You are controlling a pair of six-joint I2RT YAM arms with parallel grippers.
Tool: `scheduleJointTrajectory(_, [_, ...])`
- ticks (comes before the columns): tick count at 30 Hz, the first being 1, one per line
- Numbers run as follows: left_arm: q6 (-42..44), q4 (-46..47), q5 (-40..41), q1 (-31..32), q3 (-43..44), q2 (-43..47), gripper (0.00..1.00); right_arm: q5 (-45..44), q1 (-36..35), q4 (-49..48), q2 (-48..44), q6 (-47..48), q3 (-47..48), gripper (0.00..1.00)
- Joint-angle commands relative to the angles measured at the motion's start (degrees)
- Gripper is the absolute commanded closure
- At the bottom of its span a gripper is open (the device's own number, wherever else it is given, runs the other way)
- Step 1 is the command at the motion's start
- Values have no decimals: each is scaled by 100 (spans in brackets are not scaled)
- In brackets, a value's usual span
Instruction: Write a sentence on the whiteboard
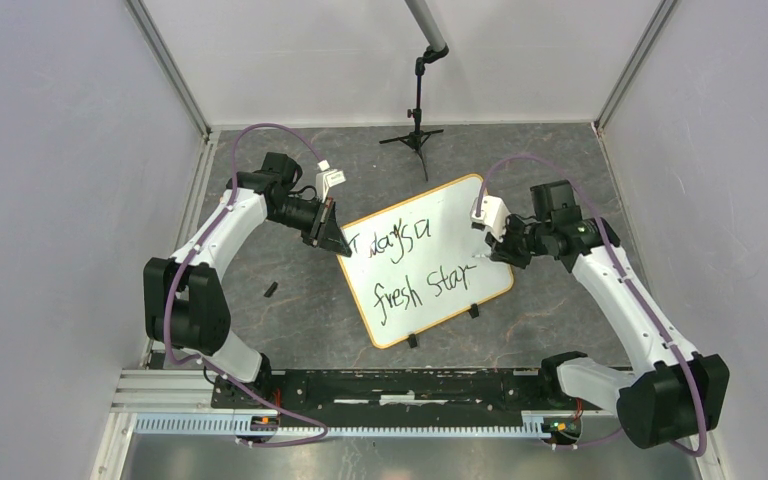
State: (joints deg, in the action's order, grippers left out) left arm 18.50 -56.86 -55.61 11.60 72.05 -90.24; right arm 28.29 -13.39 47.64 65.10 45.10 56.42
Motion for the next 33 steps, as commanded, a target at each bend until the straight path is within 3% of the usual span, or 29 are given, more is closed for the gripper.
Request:
scheduleJointTrajectory(1, [450, 298, 684, 64, -49, -91, 98, 160, 15, -187, 89, -51, 286, 100])
scheduleJointTrajectory(26, [459, 296, 684, 63, -33, -159, 97, 63, 13, -89, -67, 164, -679, 100])
scheduleJointTrajectory(33, [453, 297, 675, 64, -38, -141, 98, -213, 17, -62, -112, 223, -563, 100])
